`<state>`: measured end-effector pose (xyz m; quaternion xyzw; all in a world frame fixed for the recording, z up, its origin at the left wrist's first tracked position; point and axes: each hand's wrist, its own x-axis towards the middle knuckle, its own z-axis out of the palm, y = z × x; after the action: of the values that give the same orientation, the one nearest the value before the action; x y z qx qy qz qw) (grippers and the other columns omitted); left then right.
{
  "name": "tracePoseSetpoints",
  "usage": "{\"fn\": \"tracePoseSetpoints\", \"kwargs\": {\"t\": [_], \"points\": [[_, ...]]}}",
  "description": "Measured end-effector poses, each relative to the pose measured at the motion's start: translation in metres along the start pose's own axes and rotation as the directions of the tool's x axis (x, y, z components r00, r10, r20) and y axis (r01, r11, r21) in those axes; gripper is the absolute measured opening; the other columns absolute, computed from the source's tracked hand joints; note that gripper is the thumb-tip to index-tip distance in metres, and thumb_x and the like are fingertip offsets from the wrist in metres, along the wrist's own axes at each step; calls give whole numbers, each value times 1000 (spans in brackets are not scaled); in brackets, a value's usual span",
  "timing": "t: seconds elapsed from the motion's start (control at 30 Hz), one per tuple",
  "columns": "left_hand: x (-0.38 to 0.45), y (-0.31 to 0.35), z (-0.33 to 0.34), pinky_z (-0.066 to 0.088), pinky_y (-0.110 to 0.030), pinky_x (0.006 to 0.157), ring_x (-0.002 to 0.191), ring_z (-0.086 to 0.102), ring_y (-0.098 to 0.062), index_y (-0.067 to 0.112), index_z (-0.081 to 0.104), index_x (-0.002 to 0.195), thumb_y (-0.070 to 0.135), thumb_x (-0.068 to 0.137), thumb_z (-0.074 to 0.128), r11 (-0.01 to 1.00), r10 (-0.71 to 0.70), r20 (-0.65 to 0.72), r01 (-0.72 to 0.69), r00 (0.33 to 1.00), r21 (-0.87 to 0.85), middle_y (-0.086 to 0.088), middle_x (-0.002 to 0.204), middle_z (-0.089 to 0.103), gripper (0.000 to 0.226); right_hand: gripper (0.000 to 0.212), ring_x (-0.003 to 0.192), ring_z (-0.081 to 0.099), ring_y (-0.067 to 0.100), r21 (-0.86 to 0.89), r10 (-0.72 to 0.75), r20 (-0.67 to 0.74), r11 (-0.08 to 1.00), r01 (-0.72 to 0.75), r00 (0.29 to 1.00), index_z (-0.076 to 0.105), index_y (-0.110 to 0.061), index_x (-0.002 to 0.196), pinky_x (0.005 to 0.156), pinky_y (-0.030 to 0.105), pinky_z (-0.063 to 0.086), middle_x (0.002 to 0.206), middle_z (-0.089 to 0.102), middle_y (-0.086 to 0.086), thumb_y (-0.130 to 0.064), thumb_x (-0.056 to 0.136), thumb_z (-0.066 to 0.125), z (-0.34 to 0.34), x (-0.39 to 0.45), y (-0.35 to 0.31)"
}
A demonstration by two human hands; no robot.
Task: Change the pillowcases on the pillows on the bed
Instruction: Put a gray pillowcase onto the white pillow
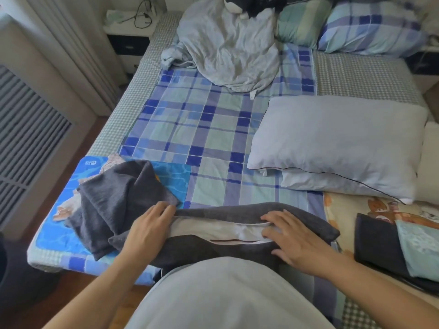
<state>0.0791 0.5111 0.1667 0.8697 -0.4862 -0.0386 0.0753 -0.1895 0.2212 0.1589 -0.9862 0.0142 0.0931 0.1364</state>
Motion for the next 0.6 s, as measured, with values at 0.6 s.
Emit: {"fn": "tracePoseSetpoints", "kwargs": {"t": [0.6], "points": [[-22, 1, 7, 47, -29, 80, 85, 51, -9, 29, 61, 79, 57, 94, 50, 957, 277, 331, -231, 902, -173, 18, 87, 44, 34, 8, 88, 50, 1, 250, 128, -300, 967, -52, 945, 74, -21, 78, 75, 21, 46, 92, 60, -16, -21, 83, 80, 1, 14, 5]]}}
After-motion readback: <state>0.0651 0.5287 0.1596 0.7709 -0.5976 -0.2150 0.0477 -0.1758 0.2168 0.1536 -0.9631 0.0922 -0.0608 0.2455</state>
